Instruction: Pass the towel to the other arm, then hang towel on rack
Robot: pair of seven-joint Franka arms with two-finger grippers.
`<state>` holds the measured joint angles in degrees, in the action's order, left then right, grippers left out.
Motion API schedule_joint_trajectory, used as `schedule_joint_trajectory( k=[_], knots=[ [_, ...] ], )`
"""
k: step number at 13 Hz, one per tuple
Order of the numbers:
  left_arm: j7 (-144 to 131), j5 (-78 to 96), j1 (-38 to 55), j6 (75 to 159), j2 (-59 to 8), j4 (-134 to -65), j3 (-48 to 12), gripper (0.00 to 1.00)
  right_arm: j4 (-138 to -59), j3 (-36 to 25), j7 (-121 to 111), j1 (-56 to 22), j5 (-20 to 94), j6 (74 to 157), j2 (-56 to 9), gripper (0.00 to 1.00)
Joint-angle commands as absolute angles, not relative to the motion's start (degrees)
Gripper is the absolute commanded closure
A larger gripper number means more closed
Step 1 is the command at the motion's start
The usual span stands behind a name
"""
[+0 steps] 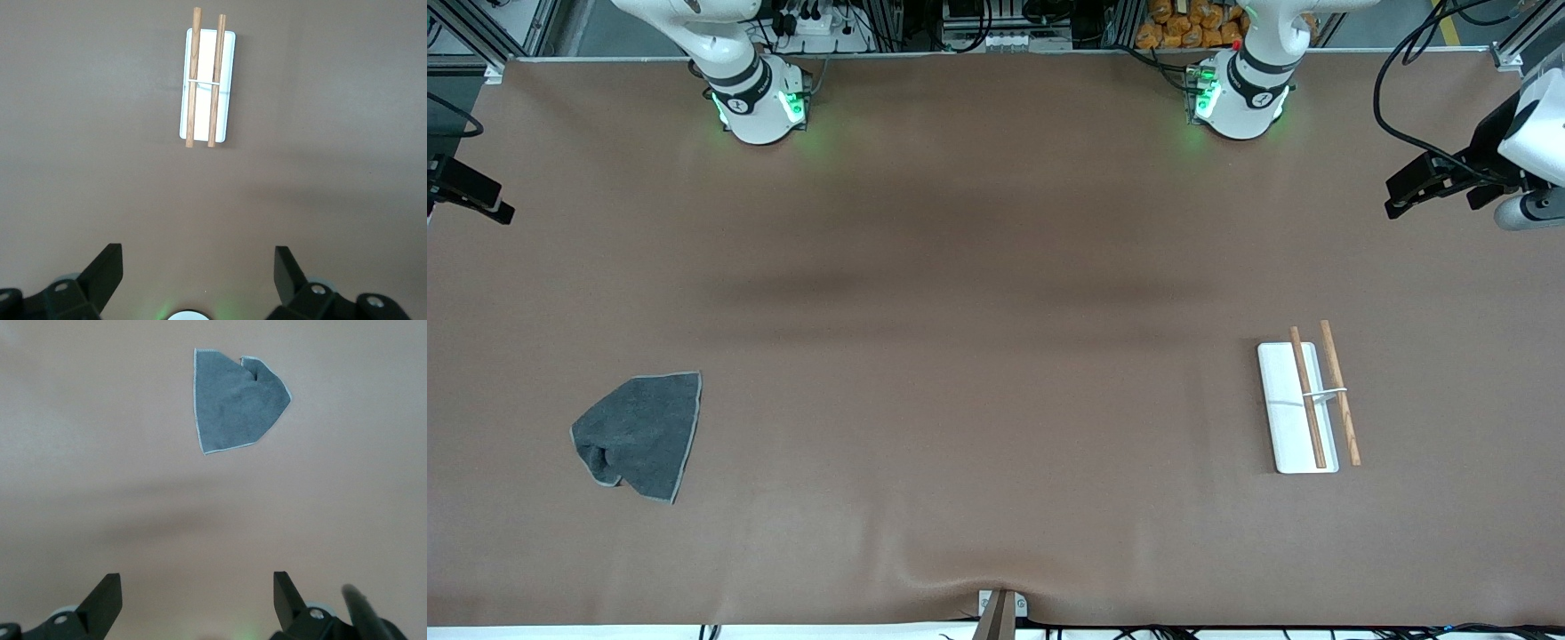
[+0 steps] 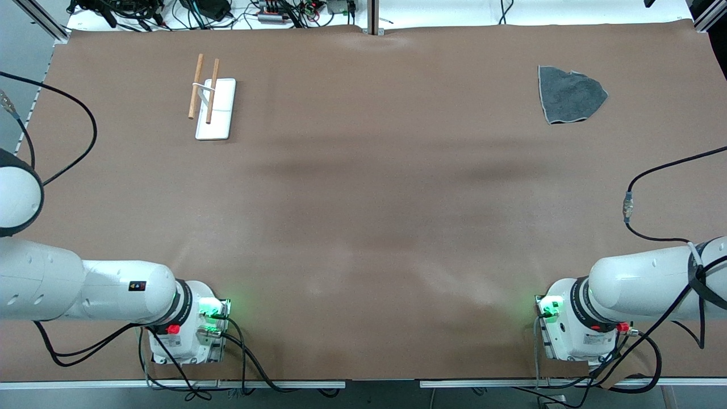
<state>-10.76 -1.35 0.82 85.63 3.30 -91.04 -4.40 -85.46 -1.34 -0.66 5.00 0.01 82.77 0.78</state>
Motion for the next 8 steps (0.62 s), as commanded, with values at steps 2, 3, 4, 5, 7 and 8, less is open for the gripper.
schedule_joint_trajectory(
  k=[2, 3, 4, 5, 7, 8],
  knots=[
    [-9.67, 1.31, 0.26, 85.08, 3.34, -90.7, -4.13, 0.0, -84.29, -1.23, -0.97, 5.01, -0.09, 82.0, 0.26, 0.0],
    [-9.67, 1.32, 0.26, 85.08, 3.34, -90.62, -4.13, 0.0, -84.29, -1.23, -0.97, 5.01, -0.09, 82.0, 0.18, 0.0],
    [-9.75, 1.32, 0.26, 85.08, 3.34, -90.62, -4.13, 0.0, -84.29, -1.23, -0.97, 5.01, -0.09, 82.0, 0.18, 0.0],
    [-9.67, 1.32, 0.26, 85.08, 3.34, -90.7, -4.13, 0.0, -84.29, -1.23, -0.97, 4.92, -0.09, 82.0, 0.18, 0.0],
    [-9.32, 1.32, 0.18, 85.17, 3.34, -90.7, -4.04, 0.0, -84.29, -1.23, -0.97, 5.01, -0.09, 82.0, 0.18, 0.0],
    [-8.97, 1.32, 0.18, 85.08, 3.34, -90.79, -4.04, 0.0, -84.29, -1.23, -0.97, 5.18, -0.09, 82.0, 0.26, 0.0]
  ],
)
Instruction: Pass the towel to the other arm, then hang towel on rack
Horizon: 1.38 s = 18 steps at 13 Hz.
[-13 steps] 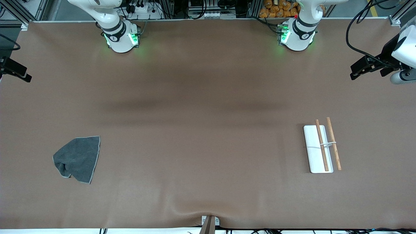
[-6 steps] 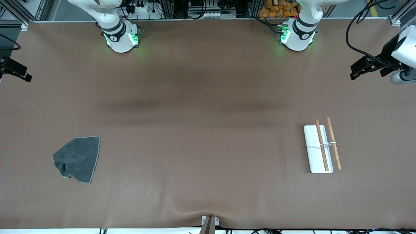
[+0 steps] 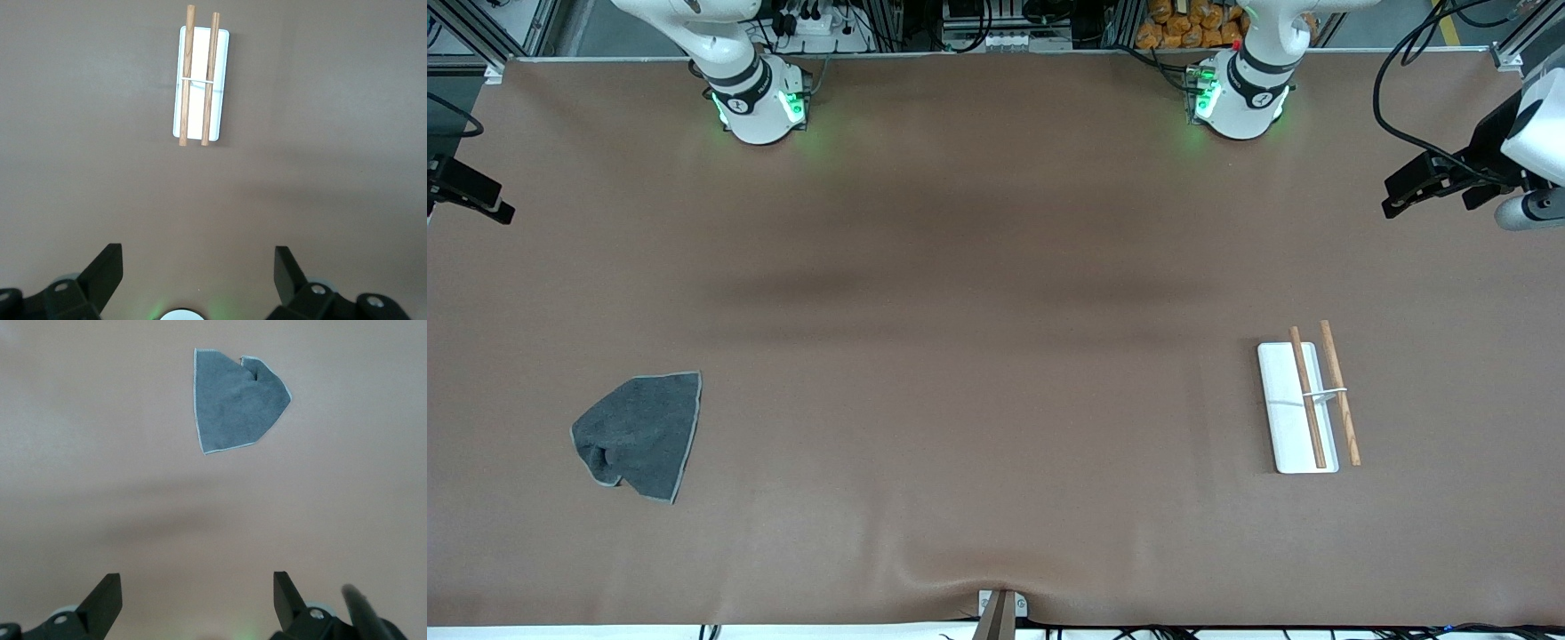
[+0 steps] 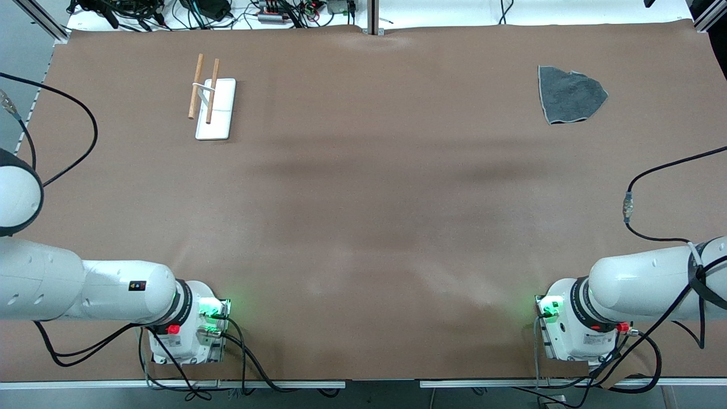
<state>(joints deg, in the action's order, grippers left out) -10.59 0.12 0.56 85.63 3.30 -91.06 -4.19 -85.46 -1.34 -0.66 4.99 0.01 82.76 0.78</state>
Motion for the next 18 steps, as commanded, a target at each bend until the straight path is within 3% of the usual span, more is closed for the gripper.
schedule_joint_trajectory(
  k=[1, 4, 8, 18],
  knots=[
    [-8.96, 1.32, 0.18, 85.17, 3.34, -90.79, -4.04, 0.0, -84.29, -1.23, -0.97, 5.36, -0.09, 82.0, 0.18, 0.0],
    [-8.96, 1.32, 0.18, 85.25, 3.25, -90.88, -3.96, 0.0, -84.29, -1.23, -1.58, 5.28, -0.52, 82.09, -1.05, 0.0],
    [-8.96, 1.32, 0.18, 85.43, 3.16, -91.05, -3.96, 0.0, -84.29, -1.41, -1.49, 6.41, -1.23, 84.45, -7.72, 0.0],
    [-8.53, 1.32, -0.26, 87.19, 3.08, -92.9, -3.96, 0.0, -84.29, -1.49, -0.18, 10.28, -0.97, 113.98, -28.99, 0.0]
  ],
)
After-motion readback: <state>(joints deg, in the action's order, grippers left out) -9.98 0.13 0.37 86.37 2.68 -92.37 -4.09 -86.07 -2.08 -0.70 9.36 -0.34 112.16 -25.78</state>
